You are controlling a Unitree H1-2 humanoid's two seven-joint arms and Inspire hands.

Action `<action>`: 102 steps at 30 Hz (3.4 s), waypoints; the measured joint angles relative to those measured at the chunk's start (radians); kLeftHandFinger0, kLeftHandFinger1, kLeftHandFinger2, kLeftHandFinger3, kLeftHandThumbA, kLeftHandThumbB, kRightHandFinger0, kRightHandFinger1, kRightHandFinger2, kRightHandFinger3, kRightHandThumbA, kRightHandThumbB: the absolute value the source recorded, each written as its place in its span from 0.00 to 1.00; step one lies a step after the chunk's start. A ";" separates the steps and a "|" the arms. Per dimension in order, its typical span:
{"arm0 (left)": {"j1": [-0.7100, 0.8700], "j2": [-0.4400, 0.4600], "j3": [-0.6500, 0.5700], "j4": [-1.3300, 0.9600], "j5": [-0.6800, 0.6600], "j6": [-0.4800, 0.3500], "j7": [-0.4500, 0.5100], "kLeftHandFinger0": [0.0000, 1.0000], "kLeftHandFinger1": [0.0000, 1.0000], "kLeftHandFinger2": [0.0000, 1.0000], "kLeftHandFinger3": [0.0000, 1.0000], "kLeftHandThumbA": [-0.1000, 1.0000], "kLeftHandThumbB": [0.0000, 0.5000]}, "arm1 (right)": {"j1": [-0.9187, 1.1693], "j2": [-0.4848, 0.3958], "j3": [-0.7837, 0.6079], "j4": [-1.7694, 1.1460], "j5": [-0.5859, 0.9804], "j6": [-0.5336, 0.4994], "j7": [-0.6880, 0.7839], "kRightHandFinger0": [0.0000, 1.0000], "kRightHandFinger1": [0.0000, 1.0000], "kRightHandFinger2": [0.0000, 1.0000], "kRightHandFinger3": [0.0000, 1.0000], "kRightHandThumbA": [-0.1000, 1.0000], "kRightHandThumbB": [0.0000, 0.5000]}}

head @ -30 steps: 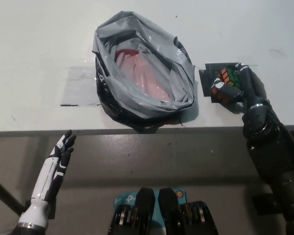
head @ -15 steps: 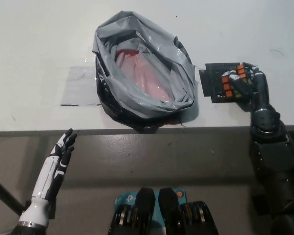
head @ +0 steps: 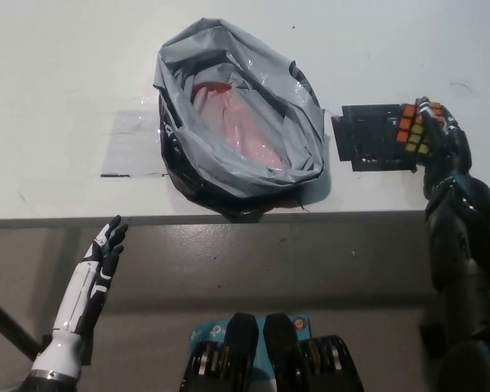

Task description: Use the right hand to pick up a rubix's cube and place it into a plastic bag and lift the bag

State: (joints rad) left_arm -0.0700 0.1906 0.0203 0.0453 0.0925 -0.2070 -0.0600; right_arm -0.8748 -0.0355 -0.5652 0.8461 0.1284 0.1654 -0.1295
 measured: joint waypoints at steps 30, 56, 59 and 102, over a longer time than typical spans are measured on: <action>0.001 0.001 0.000 0.000 0.000 0.000 0.000 1.00 1.00 1.00 1.00 1.00 0.24 | -0.283 0.177 -0.087 -0.366 0.524 0.277 0.004 0.00 0.28 0.73 1.00 0.00 0.17; -0.002 0.001 -0.001 -0.001 -0.002 0.011 -0.010 1.00 1.00 1.00 1.00 1.00 0.31 | -0.315 0.134 0.411 0.046 0.269 0.058 0.012 0.00 0.50 0.86 0.81 0.00 0.25; -0.002 0.001 -0.001 -0.001 -0.002 0.015 -0.015 1.00 1.00 1.00 1.00 1.00 0.31 | -0.307 0.117 0.482 0.071 0.210 0.022 0.008 0.01 0.50 0.84 0.82 0.00 0.27; -0.021 0.005 0.000 -0.001 -0.007 0.020 -0.026 1.00 1.00 1.00 1.00 1.00 0.25 | -0.292 -0.052 0.915 -0.071 -0.354 -0.211 0.099 1.00 1.00 1.00 1.00 0.79 0.82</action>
State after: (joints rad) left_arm -0.0906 0.1954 0.0200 0.0440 0.0859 -0.1868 -0.0863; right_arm -1.1665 -0.0874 0.3494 0.7748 -0.2253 -0.0454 -0.0307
